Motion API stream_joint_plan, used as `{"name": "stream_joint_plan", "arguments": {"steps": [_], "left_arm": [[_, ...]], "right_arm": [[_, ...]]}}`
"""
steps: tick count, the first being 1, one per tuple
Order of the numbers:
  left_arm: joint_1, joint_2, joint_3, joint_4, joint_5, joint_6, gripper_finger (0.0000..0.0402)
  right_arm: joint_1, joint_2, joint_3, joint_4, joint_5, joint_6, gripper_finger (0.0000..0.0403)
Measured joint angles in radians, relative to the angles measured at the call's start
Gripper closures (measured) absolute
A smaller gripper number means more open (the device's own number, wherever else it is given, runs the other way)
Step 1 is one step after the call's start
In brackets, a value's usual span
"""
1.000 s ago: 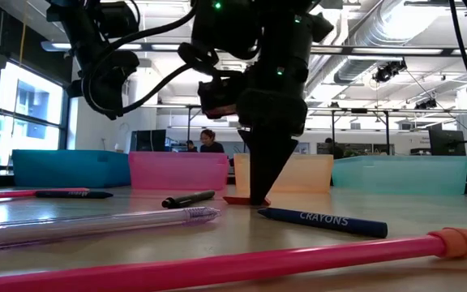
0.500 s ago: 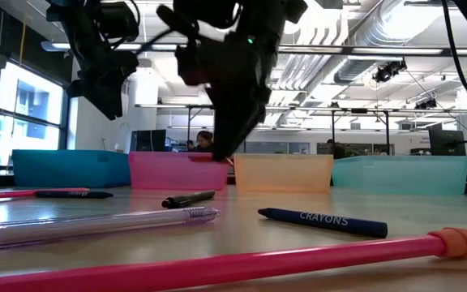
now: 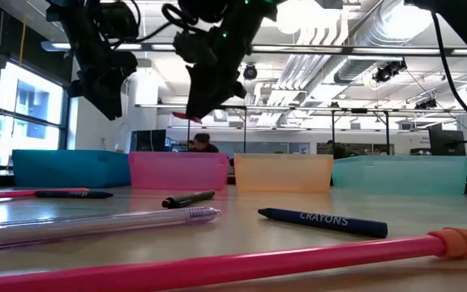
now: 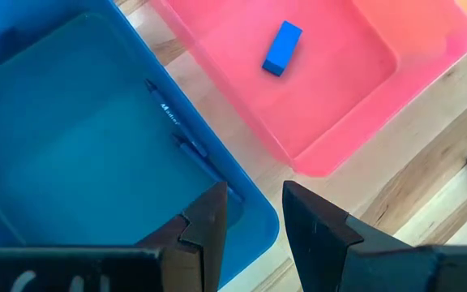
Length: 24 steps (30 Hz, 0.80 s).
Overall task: Sort crayons/erasers/pens/pencils in bins
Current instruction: Put the orange eraser into the pink bin
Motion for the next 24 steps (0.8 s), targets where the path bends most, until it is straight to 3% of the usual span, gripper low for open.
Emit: {"name": "stream_joint_plan", "arguments": {"steps": [7, 13, 24], "left_arm": [[0.000, 0.000, 0.000, 0.000, 0.000, 0.003, 0.0291], [0.000, 0.000, 0.000, 0.001, 0.000, 0.003, 0.0291], [-0.005, 0.002, 0.000, 0.017, 0.001, 0.003, 0.0291]], "right_arm": [[-0.102, 0.000, 0.000, 0.029, 0.005, -0.001, 0.0336], [-0.157, 0.006, -0.003, 0.132, 0.090, 0.000, 0.0336], [-0.174, 0.091, -0.004, 0.263, 0.100, 0.085, 0.0336]]}}
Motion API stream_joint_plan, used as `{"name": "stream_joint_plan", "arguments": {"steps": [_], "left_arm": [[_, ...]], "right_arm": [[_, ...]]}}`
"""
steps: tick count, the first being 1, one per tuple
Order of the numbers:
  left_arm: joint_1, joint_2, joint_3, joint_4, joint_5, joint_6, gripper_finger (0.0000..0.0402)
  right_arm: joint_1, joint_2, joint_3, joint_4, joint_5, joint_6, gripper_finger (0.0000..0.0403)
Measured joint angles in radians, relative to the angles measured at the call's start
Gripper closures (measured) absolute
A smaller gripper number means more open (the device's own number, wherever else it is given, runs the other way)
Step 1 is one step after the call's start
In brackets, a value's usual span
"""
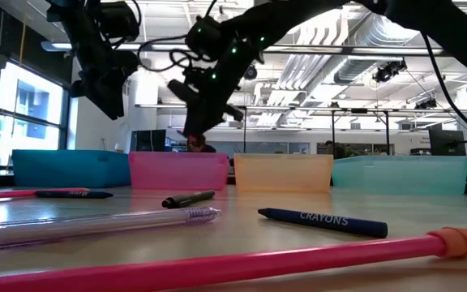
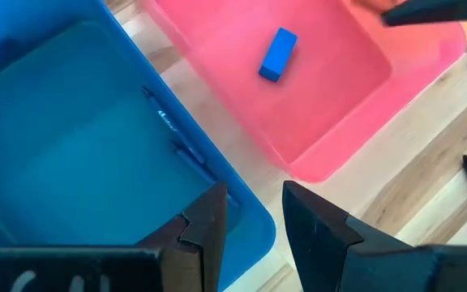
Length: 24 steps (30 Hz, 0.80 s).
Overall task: Sort crayons/erasers/pens/pencils in bins
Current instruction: Put the orange eraser into the pink bin
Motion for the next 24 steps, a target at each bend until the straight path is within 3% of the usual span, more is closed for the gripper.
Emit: {"name": "stream_joint_plan", "arguments": {"steps": [11, 24], "left_arm": [[-0.004, 0.006, 0.000, 0.000, 0.003, 0.037, 0.0291], [-0.009, 0.006, 0.000, 0.000, -0.001, 0.045, 0.0291]], "right_arm": [[0.016, 0.082, 0.000, -0.030, -0.027, 0.016, 0.0336], [0.013, 0.091, 0.000, -0.069, -0.038, 0.047, 0.0327]]}}
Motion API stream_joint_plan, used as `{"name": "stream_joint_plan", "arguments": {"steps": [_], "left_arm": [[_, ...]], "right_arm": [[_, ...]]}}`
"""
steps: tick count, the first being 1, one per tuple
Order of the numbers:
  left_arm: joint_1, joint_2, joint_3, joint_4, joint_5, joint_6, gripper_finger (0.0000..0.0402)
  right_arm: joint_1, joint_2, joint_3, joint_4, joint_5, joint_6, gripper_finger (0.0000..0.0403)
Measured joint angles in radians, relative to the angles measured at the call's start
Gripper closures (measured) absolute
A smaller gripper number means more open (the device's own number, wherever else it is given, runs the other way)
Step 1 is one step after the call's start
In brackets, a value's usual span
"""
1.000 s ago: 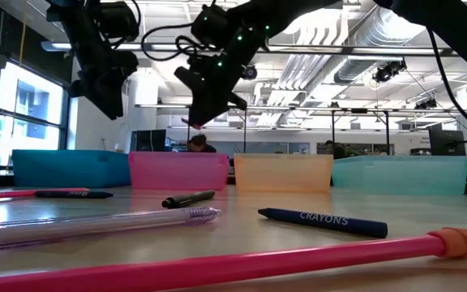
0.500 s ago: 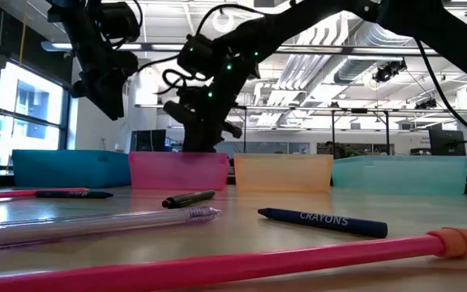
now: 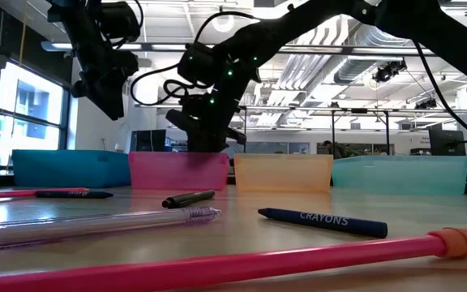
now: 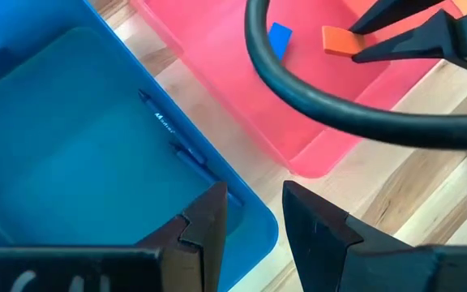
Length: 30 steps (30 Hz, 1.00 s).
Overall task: Sort crayons/erasers/pens/pencils in bins
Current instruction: Put the orange eraser into the pink bin, then put the pink pencil into the orange bin
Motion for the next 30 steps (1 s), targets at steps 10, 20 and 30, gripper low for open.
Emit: {"name": "stream_joint_plan", "arguments": {"steps": [10, 20, 30], "left_arm": [[0.000, 0.000, 0.000, -0.007, 0.000, 0.026, 0.0290], [0.000, 0.000, 0.000, -0.005, 0.003, 0.053, 0.0290], [0.000, 0.000, 0.000, -0.012, 0.004, 0.043, 0.0290]], "right_arm": [[-0.008, 0.000, 0.013, -0.040, -0.037, 0.029, 0.0250], [-0.063, -0.002, 0.168, -0.170, -0.021, -0.050, 0.0256], [-0.075, -0.002, 0.348, -0.377, 0.044, -0.164, 0.0258]]}}
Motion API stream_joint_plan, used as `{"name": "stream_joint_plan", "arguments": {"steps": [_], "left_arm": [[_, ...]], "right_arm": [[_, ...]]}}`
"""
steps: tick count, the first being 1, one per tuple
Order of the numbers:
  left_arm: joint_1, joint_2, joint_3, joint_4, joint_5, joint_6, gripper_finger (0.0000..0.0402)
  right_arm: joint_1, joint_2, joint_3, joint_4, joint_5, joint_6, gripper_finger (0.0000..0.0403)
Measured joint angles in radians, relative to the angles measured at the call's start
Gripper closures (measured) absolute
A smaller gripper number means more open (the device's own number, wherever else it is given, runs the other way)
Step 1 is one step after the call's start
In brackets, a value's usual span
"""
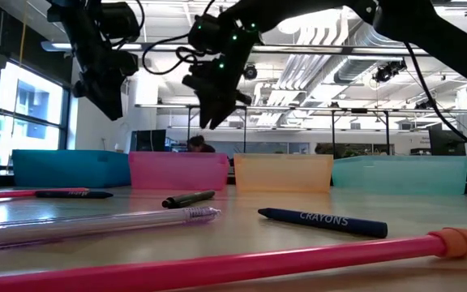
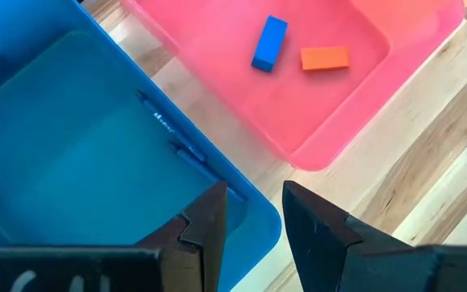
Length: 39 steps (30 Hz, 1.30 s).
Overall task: Sort crayons/erasers/pens/pencils in bins
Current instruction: Put the pink pencil into the orange bin
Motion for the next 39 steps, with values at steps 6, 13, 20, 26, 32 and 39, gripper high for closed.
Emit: {"name": "stream_joint_plan", "arguments": {"steps": [6, 13, 20, 26, 32, 39], "left_arm": [[0.000, 0.000, 0.000, -0.033, 0.000, -0.029, 0.0291], [-0.016, 0.000, 0.000, -0.075, 0.066, -0.095, 0.0291], [-0.108, 0.000, -0.047, -0.093, 0.067, -0.268, 0.0291], [-0.229, 0.000, -0.093, -0.095, 0.065, -0.433, 0.0291], [-0.359, 0.000, -0.097, -0.091, 0.079, -0.568, 0.0291], [-0.492, 0.000, -0.097, -0.091, 0.066, -0.728, 0.0291]], "right_arm": [[0.000, 0.000, 0.075, -0.132, 0.025, -0.084, 0.0258], [0.000, -0.029, 0.055, -0.205, 0.069, -0.155, 0.0258], [-0.009, -0.086, 0.055, -0.266, 0.094, -0.243, 0.0258], [-0.054, -0.162, 0.054, -0.346, 0.103, -0.304, 0.0258], [-0.107, -0.239, 0.054, -0.416, 0.078, -0.309, 0.0258], [-0.141, -0.281, 0.049, -0.574, 0.017, -0.268, 0.0258]]}}
